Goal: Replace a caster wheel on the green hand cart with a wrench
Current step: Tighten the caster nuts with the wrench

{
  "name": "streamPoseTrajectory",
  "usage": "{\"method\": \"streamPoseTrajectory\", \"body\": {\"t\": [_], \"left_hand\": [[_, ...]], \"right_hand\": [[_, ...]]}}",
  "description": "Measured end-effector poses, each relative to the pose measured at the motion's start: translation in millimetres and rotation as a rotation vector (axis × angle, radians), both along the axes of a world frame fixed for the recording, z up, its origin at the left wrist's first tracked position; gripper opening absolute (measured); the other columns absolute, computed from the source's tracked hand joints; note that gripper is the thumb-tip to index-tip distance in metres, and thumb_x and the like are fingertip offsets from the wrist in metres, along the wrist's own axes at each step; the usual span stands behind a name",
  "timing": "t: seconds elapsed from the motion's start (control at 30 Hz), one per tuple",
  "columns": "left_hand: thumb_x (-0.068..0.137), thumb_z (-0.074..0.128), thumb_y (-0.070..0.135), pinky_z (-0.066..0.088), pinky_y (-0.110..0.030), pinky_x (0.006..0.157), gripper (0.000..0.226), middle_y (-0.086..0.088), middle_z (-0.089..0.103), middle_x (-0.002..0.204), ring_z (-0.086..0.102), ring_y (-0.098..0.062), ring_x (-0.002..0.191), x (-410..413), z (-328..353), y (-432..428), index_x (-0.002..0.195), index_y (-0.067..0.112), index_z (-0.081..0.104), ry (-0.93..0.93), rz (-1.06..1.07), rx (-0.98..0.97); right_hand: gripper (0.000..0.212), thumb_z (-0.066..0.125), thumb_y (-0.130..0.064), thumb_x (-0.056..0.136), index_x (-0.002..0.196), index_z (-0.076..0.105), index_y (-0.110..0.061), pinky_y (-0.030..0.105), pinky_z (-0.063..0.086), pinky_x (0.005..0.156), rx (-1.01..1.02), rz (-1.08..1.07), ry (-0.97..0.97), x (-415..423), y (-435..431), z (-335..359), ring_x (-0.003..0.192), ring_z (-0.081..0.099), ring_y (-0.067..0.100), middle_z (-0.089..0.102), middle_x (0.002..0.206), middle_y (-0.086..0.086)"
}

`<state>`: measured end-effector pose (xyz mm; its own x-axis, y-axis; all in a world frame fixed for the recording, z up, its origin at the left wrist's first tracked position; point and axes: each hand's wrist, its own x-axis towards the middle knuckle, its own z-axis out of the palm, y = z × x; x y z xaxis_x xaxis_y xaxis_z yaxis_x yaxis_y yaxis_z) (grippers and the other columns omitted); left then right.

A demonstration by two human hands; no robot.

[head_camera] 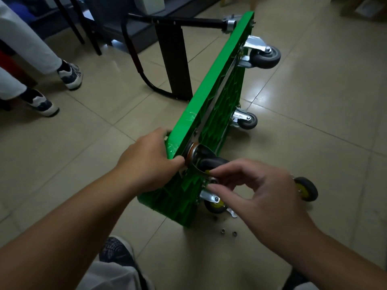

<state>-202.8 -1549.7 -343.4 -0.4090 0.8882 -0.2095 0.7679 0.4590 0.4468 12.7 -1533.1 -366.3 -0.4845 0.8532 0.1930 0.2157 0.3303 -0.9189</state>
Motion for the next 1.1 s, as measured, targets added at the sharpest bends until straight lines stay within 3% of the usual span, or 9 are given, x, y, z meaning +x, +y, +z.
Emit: {"method": "streamPoseTrajectory", "body": {"t": [0.2, 0.4, 0.6, 0.83, 0.97, 1.1], "left_hand": [[0.085, 0.079, 0.028, 0.064, -0.047, 0.074, 0.063, -0.001, 0.067, 0.110, 0.072, -0.019, 0.084, -15, -2, 6, 0.142, 0.026, 0.052, -0.160, 0.023, -0.012], [0.077, 0.074, 0.049, 0.062, -0.047, 0.077, 0.062, 0.001, 0.071, 0.109, 0.071, -0.020, 0.088, -13, 4, 6, 0.133, 0.028, 0.060, -0.016, -0.094, -0.015], [0.086, 0.073, 0.039, 0.062, -0.046, 0.069, 0.049, -0.003, 0.070, 0.098, 0.070, -0.019, 0.079, -9, 6, 11, 0.130, 0.020, 0.063, 0.046, -0.151, -0.017], [0.087, 0.072, 0.038, 0.062, -0.049, 0.073, 0.044, -0.009, 0.071, 0.090, 0.071, -0.025, 0.078, -10, 6, 16, 0.126, 0.017, 0.067, 0.062, -0.134, -0.003], [0.087, 0.073, 0.039, 0.062, -0.049, 0.073, 0.044, -0.006, 0.071, 0.089, 0.071, -0.023, 0.077, -12, 4, 14, 0.126, 0.019, 0.067, 0.056, -0.128, 0.013], [0.086, 0.074, 0.040, 0.062, -0.048, 0.072, 0.041, -0.004, 0.070, 0.087, 0.070, -0.022, 0.076, -12, 2, 15, 0.121, 0.019, 0.069, 0.066, -0.125, 0.016]], "right_hand": [[0.018, 0.087, -0.020, 0.075, 0.089, 0.075, -0.019, 0.013, 0.046, 0.059, -0.125, -0.002, -0.013, -22, 1, -33, 0.063, 0.061, 0.009, 0.068, 0.073, -0.005], [0.019, 0.082, -0.015, 0.082, 0.099, 0.078, -0.019, 0.025, 0.057, 0.064, -0.226, -0.071, 0.073, -46, -9, -54, 0.065, 0.066, 0.012, 0.070, 0.074, -0.004], [0.020, 0.076, -0.013, 0.088, 0.108, 0.076, -0.014, 0.029, 0.061, 0.075, -0.240, -0.145, 0.156, -66, -6, -54, 0.077, 0.072, 0.005, 0.075, 0.084, -0.006], [0.013, 0.072, -0.014, 0.091, 0.103, 0.076, -0.011, 0.015, 0.050, 0.065, -0.227, -0.320, 0.217, -90, -18, -59, 0.072, 0.062, 0.010, 0.065, 0.087, -0.001], [0.019, 0.072, -0.013, 0.091, 0.110, 0.075, -0.011, 0.025, 0.059, 0.075, -0.294, -0.290, 0.256, -90, -19, -63, 0.080, 0.069, 0.011, 0.072, 0.093, 0.000], [0.017, 0.075, -0.009, 0.088, 0.105, 0.075, -0.010, 0.031, 0.061, 0.074, -0.334, -0.279, 0.316, -86, -17, -64, 0.077, 0.071, 0.012, 0.074, 0.084, -0.002]]}}
